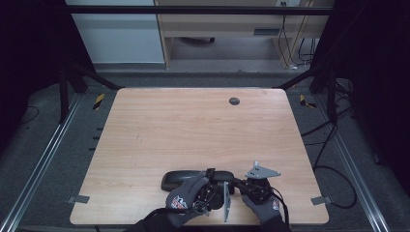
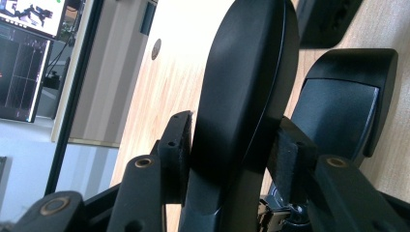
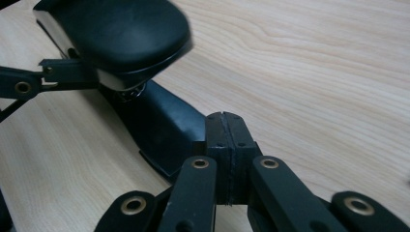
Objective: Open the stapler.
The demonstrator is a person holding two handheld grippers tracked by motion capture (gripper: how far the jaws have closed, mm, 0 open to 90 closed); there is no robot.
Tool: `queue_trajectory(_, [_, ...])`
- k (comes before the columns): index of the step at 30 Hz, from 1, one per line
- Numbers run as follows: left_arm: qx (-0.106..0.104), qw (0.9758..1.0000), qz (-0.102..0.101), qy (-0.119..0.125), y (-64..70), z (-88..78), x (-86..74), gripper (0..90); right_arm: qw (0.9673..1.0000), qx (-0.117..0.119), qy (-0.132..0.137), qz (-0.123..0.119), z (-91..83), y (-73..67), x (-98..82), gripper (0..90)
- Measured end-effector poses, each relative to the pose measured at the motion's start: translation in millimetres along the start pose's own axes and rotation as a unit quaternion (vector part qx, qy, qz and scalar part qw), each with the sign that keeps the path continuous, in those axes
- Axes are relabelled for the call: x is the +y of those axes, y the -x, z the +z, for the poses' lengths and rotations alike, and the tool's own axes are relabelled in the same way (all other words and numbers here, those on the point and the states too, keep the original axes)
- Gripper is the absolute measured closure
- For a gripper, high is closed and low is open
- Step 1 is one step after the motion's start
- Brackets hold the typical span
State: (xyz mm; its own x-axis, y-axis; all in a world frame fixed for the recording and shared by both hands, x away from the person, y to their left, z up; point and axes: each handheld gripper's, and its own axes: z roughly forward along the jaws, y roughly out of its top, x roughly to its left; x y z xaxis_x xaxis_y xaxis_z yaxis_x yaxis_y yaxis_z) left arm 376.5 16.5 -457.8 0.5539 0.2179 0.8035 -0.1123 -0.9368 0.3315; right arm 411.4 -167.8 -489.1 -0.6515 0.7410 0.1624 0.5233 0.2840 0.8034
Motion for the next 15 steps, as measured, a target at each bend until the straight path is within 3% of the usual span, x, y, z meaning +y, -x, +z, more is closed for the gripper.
queue_trajectory(15, [-0.003, 1.0, -0.003, 0.0, -0.5, -0.1, 0.0, 54.6, 0.9996, 0.016, -0.023, -0.007, 12.6, -8.5, -3.2, 90.0])
